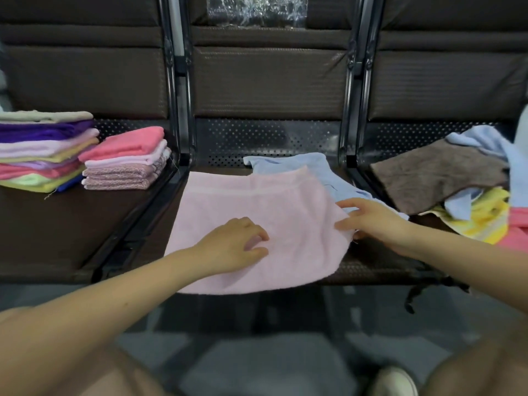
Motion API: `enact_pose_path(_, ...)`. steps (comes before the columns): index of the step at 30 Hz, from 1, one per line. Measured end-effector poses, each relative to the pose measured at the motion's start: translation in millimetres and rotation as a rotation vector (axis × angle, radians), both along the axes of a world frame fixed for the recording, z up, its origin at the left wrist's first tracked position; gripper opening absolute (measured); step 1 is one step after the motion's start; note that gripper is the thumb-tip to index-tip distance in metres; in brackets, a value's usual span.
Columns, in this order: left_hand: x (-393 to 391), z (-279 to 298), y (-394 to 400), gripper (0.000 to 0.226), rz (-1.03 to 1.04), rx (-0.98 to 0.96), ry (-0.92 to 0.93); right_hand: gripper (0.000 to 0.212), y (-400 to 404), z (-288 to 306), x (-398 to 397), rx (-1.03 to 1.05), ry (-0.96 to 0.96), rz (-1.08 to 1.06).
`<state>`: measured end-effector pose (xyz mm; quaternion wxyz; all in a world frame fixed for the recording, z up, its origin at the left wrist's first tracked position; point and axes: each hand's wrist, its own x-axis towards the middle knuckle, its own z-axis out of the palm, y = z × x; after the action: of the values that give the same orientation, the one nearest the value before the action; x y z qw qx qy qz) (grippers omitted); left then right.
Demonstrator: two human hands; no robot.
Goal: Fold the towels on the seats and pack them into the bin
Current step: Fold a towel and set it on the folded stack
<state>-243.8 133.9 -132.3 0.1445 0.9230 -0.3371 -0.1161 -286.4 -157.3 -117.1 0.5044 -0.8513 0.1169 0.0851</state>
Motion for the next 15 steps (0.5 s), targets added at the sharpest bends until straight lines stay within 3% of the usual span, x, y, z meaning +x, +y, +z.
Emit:
enact_pose_path(4,4,-1,-5,0.037,0.009,0.025,-0.009,0.037,-3,12,-10,-0.042,-0.049,0.024)
enact_pose_path(9,5,-4,-4,0.037,-0.002,0.041,-0.026,0.016,-19,21,-30,-0.252,0.154,0.318)
enact_pose_path(12,4,-5,-5,0.038,-0.021,0.057,-0.064,0.009,-28,15,-31,-0.622,0.015,0.329)
enact_pose_path(15,3,-4,-6,0.041,-0.030,0.057,-0.062,0.017,-30,2,-33,-0.895,-0.292,0.337)
